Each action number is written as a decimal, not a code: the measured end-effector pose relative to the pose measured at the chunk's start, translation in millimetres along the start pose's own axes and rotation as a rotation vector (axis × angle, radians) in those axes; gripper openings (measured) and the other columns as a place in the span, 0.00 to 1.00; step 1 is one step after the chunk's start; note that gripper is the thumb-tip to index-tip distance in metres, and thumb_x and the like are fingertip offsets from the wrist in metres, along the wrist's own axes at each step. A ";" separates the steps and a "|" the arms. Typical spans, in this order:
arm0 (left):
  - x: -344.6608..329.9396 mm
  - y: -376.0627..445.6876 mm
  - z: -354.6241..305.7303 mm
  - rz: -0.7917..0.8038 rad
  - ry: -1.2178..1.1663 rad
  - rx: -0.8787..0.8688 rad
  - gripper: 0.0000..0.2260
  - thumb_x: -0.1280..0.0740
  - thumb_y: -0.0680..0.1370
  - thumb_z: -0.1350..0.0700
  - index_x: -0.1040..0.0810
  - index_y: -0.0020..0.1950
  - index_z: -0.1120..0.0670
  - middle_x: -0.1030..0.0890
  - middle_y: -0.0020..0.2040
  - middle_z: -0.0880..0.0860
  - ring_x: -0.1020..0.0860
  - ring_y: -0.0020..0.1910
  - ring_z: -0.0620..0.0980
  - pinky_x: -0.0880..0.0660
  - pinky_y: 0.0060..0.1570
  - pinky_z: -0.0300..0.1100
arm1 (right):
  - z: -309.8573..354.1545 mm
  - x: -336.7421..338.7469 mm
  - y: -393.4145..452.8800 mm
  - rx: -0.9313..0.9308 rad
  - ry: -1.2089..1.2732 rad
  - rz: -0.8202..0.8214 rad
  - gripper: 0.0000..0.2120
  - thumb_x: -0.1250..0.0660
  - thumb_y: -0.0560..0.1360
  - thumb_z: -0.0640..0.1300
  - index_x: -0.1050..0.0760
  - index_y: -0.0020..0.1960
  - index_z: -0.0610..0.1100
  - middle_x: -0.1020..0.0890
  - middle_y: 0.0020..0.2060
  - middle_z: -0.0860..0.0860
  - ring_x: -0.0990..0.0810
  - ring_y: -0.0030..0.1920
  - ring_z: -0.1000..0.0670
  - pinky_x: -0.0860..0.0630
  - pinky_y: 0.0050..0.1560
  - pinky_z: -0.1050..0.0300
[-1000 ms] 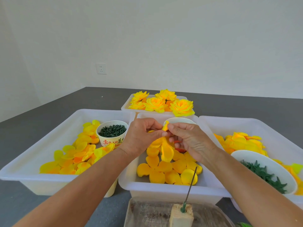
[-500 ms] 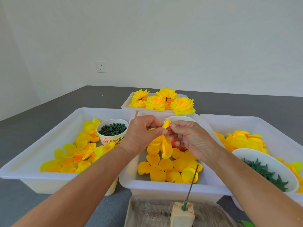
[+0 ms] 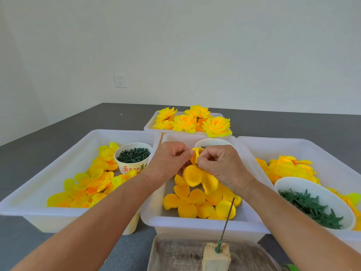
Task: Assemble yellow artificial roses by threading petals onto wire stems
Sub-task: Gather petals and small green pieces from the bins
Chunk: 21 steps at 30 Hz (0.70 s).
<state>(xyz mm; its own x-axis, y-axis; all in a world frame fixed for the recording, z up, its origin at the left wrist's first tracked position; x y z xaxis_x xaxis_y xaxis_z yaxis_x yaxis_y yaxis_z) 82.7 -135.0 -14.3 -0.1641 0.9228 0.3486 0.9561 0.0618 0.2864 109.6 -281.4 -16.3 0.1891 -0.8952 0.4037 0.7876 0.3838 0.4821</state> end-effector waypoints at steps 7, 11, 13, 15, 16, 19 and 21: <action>6.9 3.1 5.9 -0.143 -0.029 0.144 0.09 0.38 0.75 0.67 0.27 0.36 0.60 0.23 0.21 0.52 0.23 0.20 0.49 0.24 0.21 0.40 | 0.4 12.7 2.7 0.046 0.000 -0.297 0.13 0.33 0.69 0.34 0.31 0.27 0.36 0.32 0.23 0.48 0.36 0.27 0.57 0.36 0.28 0.68; 9.4 3.6 7.2 -0.204 -0.055 0.150 0.08 0.38 0.76 0.66 0.27 0.37 0.60 0.24 0.20 0.53 0.23 0.20 0.49 0.26 0.20 0.38 | -5.0 20.7 4.5 -0.052 0.052 -0.481 0.15 0.34 0.70 0.36 0.32 0.28 0.34 0.33 0.25 0.45 0.36 0.30 0.51 0.36 0.32 0.57; 14.1 4.8 9.0 -0.280 -0.067 0.156 0.08 0.38 0.76 0.66 0.27 0.36 0.60 0.24 0.20 0.52 0.24 0.19 0.49 0.26 0.20 0.38 | -8.5 27.9 4.7 -0.117 0.133 -0.606 0.16 0.34 0.70 0.37 0.34 0.25 0.37 0.36 0.23 0.48 0.39 0.30 0.49 0.39 0.32 0.53; 18.7 5.1 10.9 -0.349 -0.084 0.161 0.08 0.38 0.75 0.66 0.28 0.36 0.61 0.24 0.20 0.51 0.25 0.18 0.48 0.27 0.19 0.38 | -11.4 35.1 5.6 -0.171 0.238 -0.721 0.17 0.35 0.69 0.38 0.35 0.24 0.39 0.38 0.22 0.51 0.41 0.30 0.49 0.41 0.32 0.52; 19.0 4.4 10.4 -0.351 -0.072 0.154 0.07 0.38 0.75 0.66 0.28 0.37 0.62 0.24 0.20 0.51 0.26 0.18 0.48 0.28 0.19 0.37 | -11.5 36.9 5.7 -0.177 0.232 -0.744 0.16 0.36 0.69 0.39 0.34 0.26 0.35 0.37 0.22 0.49 0.41 0.31 0.48 0.40 0.33 0.52; 14.7 2.3 6.9 -0.282 0.023 0.126 0.04 0.38 0.73 0.66 0.27 0.39 0.65 0.23 0.22 0.52 0.26 0.17 0.48 0.29 0.18 0.37 | -10.9 40.8 4.9 -0.179 0.119 -0.797 0.16 0.36 0.68 0.43 0.34 0.28 0.32 0.37 0.24 0.44 0.40 0.31 0.46 0.39 0.32 0.51; 11.7 0.8 4.7 -0.215 0.099 0.128 0.05 0.37 0.73 0.65 0.26 0.38 0.65 0.24 0.24 0.55 0.27 0.17 0.47 0.31 0.18 0.36 | -9.5 42.5 4.3 -0.172 0.054 -0.819 0.17 0.35 0.69 0.42 0.37 0.25 0.38 0.37 0.23 0.47 0.40 0.29 0.48 0.39 0.33 0.52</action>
<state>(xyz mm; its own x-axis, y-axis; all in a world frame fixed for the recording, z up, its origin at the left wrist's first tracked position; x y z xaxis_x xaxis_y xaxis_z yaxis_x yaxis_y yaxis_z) 82.7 -122.3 -14.2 -0.3837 0.8420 0.3792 0.9186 0.3058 0.2505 126.6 -319.9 -4.5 -0.4577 -0.8869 -0.0625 0.7655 -0.4289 0.4796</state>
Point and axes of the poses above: each hand's wrist, its own y-axis towards the middle knuckle, its own x-axis out of the back of the hand, z = x × y, the point moved 2 cm from there along y, towards the middle knuckle
